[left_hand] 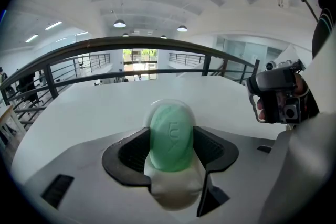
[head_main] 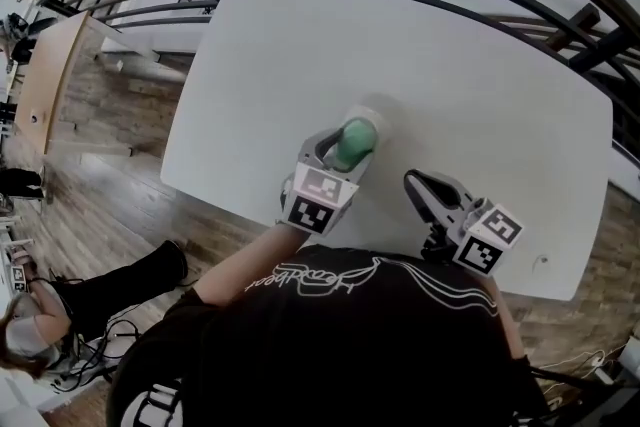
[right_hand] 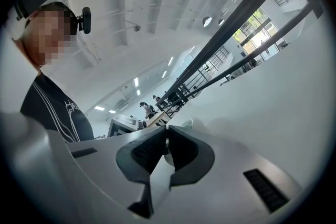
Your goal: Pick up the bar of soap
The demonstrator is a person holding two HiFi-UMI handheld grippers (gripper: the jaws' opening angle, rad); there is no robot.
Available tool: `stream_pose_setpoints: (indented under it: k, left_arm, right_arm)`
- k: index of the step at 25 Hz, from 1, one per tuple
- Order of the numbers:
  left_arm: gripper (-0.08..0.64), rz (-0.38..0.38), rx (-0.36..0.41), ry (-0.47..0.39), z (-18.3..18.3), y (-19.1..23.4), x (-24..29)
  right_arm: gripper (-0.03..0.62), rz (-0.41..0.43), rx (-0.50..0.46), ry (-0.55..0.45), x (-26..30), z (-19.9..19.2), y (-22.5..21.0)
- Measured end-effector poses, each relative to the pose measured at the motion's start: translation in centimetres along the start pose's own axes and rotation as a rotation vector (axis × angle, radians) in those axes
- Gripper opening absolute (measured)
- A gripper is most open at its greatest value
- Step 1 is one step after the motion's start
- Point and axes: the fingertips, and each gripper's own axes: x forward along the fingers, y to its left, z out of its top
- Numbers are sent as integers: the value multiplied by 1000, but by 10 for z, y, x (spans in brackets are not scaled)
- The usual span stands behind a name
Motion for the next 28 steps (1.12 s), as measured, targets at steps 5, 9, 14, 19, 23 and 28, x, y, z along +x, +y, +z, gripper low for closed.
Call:
stream_pose_setpoints:
  k: [5,9,14,19,23,28]
  left_arm:
    - [268,-2,13,10,0,-1,0]
    - [265,-8,19,19,1,-1,1]
    - [264,-19,27,35,1,-1,1]
    - [262,-28,27,44,0,0,2]
    - [262,-37,28,44,1,0,4]
    - [262,-51,18,35,4,-4,2]
  right_arm:
    - [18,5,1,8,2,-3,3]
    - [18,11,5,13,3,-4,3]
    - [18,12,11,12,2,-4,3]
    - [18,8,13,4,1,-3,3]
    - [18,1,17,-4,1,-4,1]
    - [18,-20,25,-13,-8,-8,3]
